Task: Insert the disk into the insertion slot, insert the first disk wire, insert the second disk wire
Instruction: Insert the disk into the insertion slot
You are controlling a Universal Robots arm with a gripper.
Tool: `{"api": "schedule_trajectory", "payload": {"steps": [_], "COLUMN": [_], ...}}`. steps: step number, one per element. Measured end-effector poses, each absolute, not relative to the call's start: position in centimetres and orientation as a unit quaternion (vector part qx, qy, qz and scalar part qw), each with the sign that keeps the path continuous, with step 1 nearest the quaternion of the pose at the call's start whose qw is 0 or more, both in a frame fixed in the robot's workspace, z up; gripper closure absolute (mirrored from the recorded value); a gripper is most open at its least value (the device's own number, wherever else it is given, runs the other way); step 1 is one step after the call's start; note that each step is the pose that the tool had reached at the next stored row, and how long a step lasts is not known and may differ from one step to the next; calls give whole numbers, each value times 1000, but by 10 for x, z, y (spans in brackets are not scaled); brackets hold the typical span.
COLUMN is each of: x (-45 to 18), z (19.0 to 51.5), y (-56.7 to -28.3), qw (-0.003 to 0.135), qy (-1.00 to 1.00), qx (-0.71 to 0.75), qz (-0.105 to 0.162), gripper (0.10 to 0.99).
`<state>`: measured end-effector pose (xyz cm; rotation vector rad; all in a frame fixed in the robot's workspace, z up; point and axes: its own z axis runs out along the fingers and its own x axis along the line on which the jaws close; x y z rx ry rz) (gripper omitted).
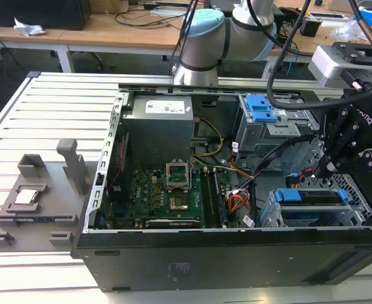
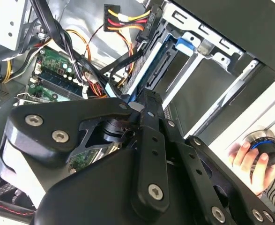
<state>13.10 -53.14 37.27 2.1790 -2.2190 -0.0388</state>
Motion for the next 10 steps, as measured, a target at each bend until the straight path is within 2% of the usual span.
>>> {"api": "schedule_trajectory", "payload": {"steps": [10], "x": [135], "z": [363], "y": [-531], "qw": [16], "qy": [-713], "qx": [700], "qz": [-13], "gripper": [980]}}
